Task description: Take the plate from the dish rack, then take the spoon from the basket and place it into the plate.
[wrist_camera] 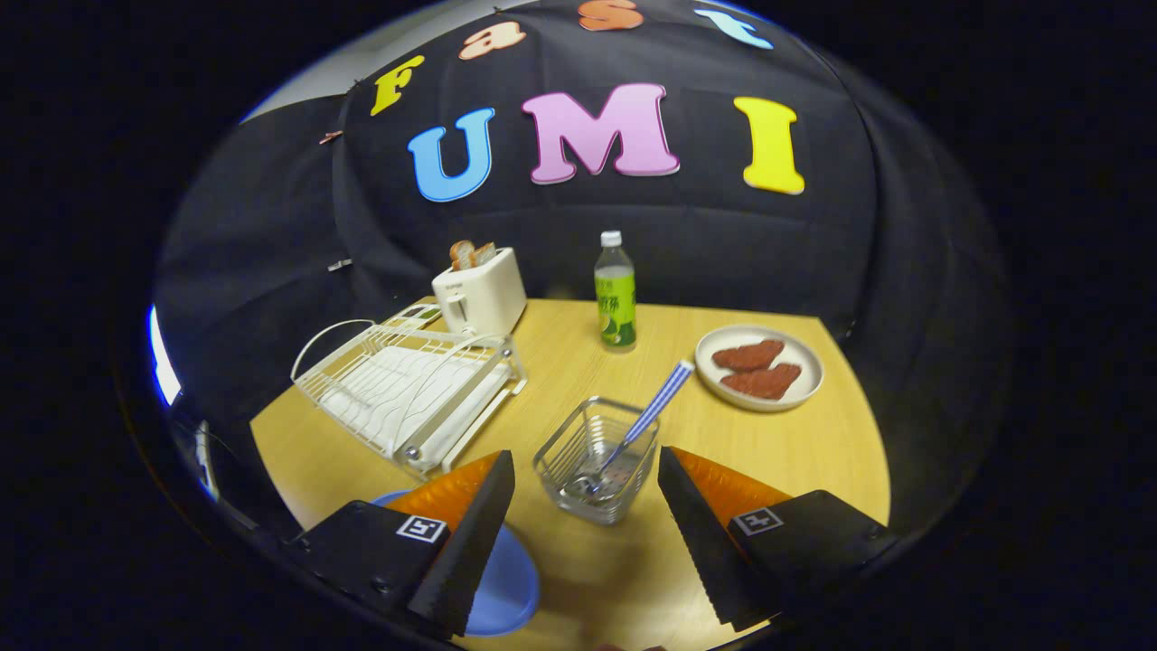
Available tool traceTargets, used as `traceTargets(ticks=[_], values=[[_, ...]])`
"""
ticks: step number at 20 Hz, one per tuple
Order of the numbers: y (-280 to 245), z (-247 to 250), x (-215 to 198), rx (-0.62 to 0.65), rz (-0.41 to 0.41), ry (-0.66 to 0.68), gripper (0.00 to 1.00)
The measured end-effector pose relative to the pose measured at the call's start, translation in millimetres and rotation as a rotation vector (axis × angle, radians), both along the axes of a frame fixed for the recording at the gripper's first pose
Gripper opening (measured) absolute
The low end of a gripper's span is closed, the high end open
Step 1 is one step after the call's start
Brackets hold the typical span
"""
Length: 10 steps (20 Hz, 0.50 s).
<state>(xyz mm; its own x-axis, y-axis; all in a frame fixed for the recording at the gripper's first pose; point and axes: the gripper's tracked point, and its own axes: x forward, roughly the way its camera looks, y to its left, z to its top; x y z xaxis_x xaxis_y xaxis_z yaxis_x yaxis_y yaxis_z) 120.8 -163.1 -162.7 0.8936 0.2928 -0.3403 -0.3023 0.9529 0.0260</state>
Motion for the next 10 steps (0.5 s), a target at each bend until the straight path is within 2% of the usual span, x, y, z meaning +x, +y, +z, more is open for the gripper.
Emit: traceTargets(ticks=[3, 5, 10], values=[[2.0, 10.6, 17.4, 0.011, -0.006, -0.024, 0.98], [-7.3, 14.1, 37.0, 0.031, -0.044, -0.034, 0.98], [-18.7, -7.3, 79.9, 0.07, -0.089, 0.054, 0.98]])
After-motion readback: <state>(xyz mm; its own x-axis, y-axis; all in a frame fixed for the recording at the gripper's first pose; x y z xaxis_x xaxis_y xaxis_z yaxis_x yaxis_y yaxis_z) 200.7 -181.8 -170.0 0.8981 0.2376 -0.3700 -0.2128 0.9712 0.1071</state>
